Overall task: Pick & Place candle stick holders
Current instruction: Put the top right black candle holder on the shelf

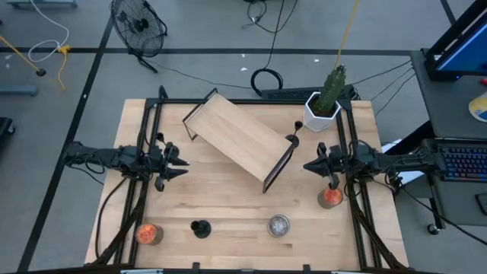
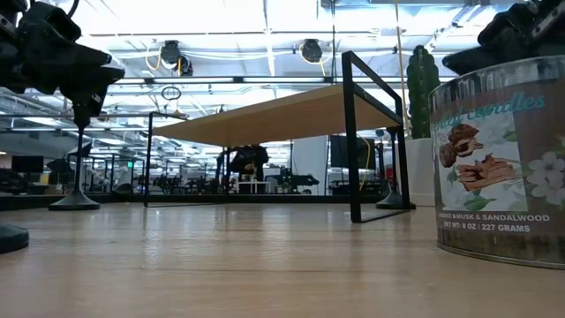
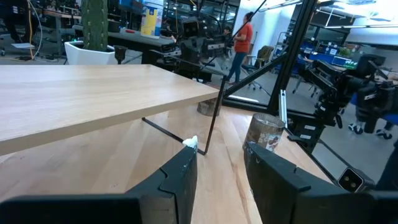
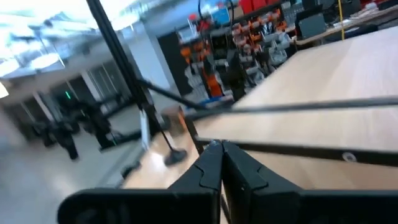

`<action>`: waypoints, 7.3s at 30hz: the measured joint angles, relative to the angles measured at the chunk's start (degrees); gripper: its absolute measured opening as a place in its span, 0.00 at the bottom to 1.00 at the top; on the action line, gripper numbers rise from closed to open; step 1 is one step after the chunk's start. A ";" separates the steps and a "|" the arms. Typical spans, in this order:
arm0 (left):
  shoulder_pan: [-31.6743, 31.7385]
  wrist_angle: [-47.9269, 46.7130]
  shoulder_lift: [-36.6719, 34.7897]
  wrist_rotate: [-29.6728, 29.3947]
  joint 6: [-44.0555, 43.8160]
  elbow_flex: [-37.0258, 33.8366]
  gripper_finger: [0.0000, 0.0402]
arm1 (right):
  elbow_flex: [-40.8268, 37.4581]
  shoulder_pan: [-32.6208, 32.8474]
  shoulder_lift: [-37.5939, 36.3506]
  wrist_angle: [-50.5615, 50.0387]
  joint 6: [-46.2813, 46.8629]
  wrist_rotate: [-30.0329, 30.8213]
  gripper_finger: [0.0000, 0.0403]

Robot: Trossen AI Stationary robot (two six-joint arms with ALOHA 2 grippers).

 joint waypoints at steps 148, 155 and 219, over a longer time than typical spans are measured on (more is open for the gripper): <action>0.01 0.39 -0.01 -0.11 3.27 -0.02 0.34 | 56.74 -30.54 51.16 -57.10 0.01 10.33 0.69; -0.01 0.39 0.00 -0.11 3.26 -0.02 0.34 | 56.74 -31.80 50.96 -56.66 0.04 10.43 0.69; 0.00 0.57 -0.01 -4.00 3.51 -0.02 0.34 | 56.68 -34.62 53.02 -55.54 4.68 5.82 0.44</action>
